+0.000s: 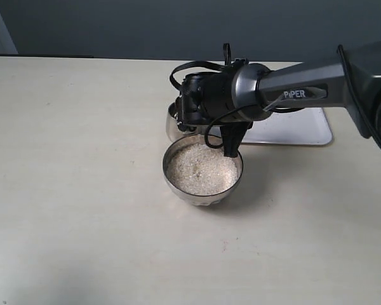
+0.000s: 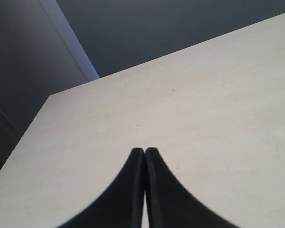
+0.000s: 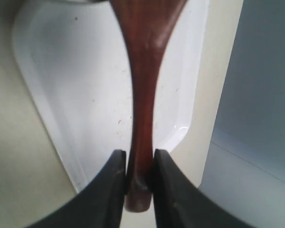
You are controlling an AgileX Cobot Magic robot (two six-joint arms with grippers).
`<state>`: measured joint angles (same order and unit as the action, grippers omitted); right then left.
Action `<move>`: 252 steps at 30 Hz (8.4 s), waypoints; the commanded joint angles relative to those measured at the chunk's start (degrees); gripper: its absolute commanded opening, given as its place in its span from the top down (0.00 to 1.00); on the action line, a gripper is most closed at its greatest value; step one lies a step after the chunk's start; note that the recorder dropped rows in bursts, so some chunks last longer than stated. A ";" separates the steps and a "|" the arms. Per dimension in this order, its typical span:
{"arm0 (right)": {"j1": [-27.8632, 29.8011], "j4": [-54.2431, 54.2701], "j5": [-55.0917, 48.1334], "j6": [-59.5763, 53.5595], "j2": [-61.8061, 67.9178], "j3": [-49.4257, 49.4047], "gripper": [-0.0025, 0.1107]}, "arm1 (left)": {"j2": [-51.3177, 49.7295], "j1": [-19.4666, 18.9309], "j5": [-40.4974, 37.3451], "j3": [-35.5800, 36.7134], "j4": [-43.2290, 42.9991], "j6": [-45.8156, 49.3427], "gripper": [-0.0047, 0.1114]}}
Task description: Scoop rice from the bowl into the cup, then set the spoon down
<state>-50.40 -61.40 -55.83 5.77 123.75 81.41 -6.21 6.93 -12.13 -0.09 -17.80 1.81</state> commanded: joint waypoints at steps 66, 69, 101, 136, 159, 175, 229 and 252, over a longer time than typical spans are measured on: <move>-4.62 -13.45 -6.67 12.23 -1.29 -2.23 0.99 | 0.16 0.61 0.20 0.09 0.13 -0.17 0.96; -4.62 -13.37 -7.45 12.22 -1.29 -2.23 0.99 | 0.16 0.61 0.20 0.09 0.13 -0.17 0.96; -4.89 -15.40 -3.75 14.35 -1.52 -2.23 0.99 | 0.16 0.61 0.20 0.09 0.24 -0.17 0.96; -3.37 -16.56 -4.32 15.43 -1.87 -2.23 0.99 | 0.16 0.61 0.20 0.09 0.24 -0.17 0.96; -3.16 -12.20 -1.10 16.84 -2.88 -2.23 0.99 | 0.16 0.61 0.20 0.09 0.13 -0.17 0.96; -2.89 -10.16 -3.58 18.47 -3.28 -2.31 0.99 | 0.16 0.61 0.20 0.09 0.13 -0.17 0.96; 25.74 32.19 23.65 -19.92 0.22 -2.31 0.99 | 0.16 0.61 0.22 0.09 0.25 -0.17 0.96; 25.74 36.43 23.66 -17.54 0.47 -2.31 0.61 | 0.16 0.61 0.22 0.09 0.15 -0.17 0.96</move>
<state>-24.87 -25.39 -31.97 -11.99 124.37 79.42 -6.21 6.93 -12.13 -0.09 -17.80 1.81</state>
